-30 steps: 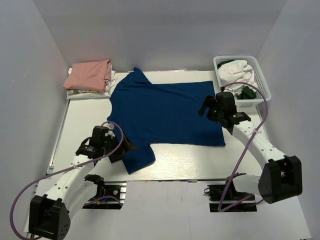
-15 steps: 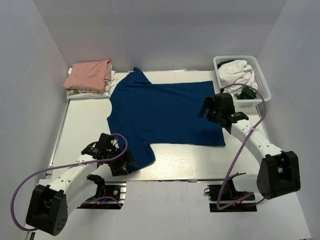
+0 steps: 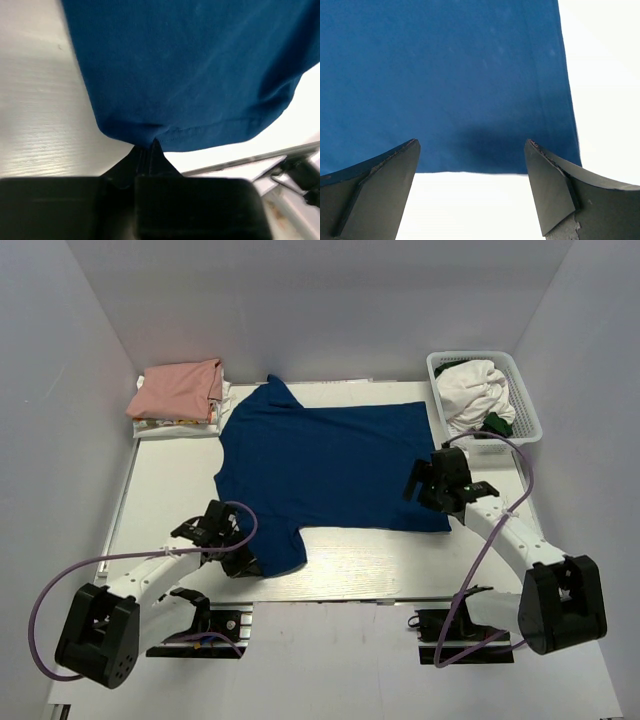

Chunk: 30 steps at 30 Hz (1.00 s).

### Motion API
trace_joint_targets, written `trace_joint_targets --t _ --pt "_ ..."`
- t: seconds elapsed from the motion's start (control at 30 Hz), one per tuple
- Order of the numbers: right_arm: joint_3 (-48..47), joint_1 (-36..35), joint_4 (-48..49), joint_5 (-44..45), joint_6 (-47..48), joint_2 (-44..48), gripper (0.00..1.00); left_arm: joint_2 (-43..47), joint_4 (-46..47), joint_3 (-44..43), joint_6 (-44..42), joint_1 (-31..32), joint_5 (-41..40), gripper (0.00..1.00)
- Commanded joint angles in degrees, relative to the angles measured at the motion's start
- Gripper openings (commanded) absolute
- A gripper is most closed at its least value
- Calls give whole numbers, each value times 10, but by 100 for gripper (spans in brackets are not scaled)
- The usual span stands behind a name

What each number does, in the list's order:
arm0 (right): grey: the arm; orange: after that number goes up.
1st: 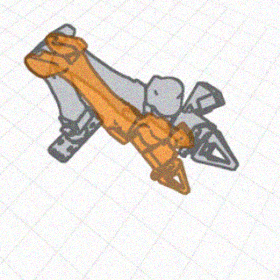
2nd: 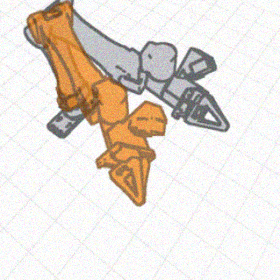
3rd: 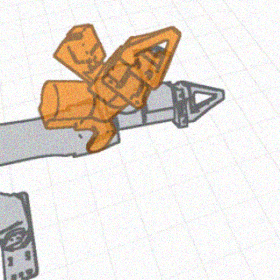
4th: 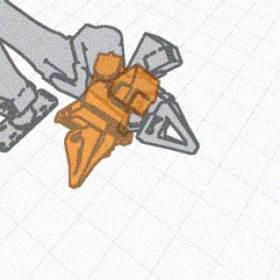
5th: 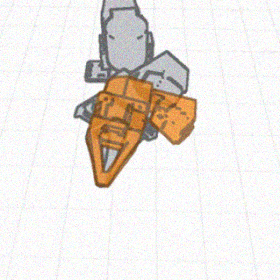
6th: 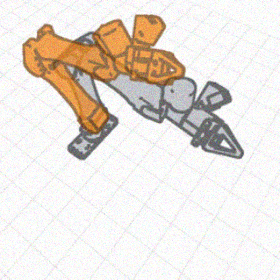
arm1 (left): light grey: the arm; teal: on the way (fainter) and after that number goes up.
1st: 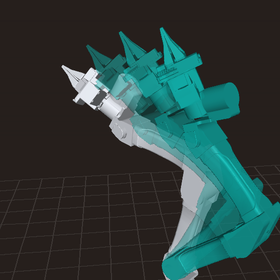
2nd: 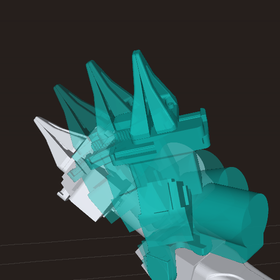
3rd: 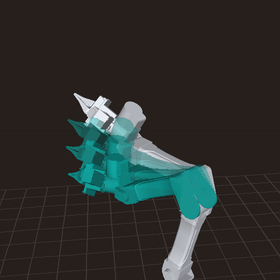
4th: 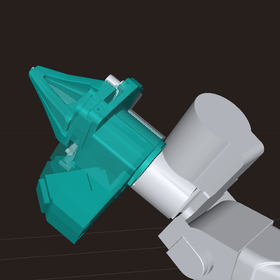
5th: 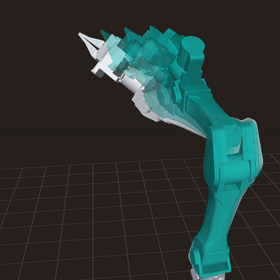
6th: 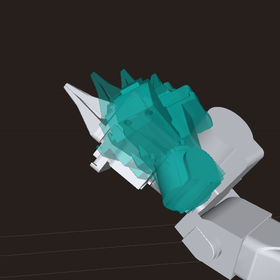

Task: Fold and stack the t-shirts
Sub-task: Grap the side of the flattened tshirt closest away from the robot with both arms

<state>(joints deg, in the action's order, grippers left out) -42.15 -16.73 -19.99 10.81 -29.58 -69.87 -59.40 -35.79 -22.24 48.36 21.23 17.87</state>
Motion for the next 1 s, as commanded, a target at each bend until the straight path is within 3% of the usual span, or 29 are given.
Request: trace_joint_targets --t 0.0,0.27,0.53,0.7,0.97 --pt "19 6 -39 16 -2 36 90 -5 -6 -32 -12 1 -64 0" --pt "54 18 -120 47 -33 74 90 10 -12 -43 -29 1 -42 0" --pt "65 39 -117 48 -25 37 90 40 -39 -61 -40 1 -35 0" --pt "80 50 -56 35 -29 21 90 40 -24 -73 -40 1 -10 0" --pt "106 52 14 20 -33 -13 75 41 -7 -133 -101 1 9 0"
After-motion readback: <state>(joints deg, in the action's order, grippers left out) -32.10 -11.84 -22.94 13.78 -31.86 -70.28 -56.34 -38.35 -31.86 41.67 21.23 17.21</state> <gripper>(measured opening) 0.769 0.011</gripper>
